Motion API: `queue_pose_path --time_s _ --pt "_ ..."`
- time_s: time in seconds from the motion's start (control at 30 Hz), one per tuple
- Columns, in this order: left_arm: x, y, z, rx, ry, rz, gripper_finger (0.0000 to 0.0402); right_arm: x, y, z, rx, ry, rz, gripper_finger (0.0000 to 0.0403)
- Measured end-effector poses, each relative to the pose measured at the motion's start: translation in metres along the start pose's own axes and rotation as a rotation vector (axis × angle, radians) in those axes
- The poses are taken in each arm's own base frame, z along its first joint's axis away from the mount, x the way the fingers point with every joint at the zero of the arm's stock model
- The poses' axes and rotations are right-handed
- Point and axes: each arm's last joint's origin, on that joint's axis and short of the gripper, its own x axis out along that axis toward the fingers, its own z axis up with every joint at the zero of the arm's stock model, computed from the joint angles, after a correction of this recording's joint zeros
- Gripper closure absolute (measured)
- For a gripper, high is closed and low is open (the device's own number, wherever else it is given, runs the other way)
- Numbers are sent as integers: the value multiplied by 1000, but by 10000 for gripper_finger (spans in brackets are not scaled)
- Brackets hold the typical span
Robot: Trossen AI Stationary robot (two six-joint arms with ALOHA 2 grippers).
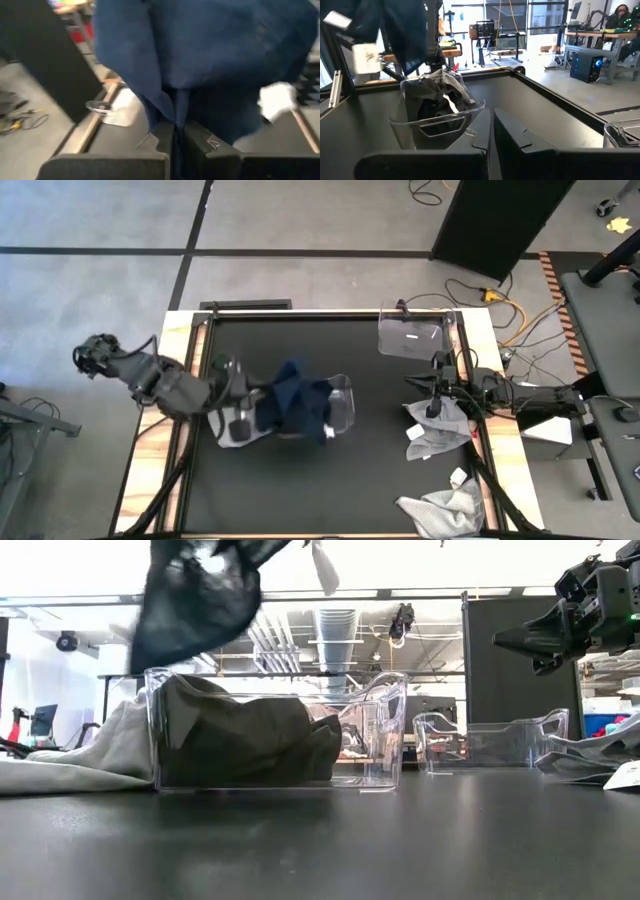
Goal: Sort towels by color in basket
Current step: Put the blue towel into the bottom transparent bin
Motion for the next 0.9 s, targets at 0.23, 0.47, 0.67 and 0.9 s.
queue_pose_path --time_s 0.23,0.47,0.67,0.9 --pt "48 20 1 -85 -88 112 401 0 0 0 0 0 0 390" --pt "76 26 10 -177 -241 42 402 0 0 0 0 0 0 390" --pt "92 18 -5 -222 -330 33 402 0 0 0 0 0 0 390" --pt "117 7 -69 -263 -305 118 401 0 0 0 0 0 0 390"
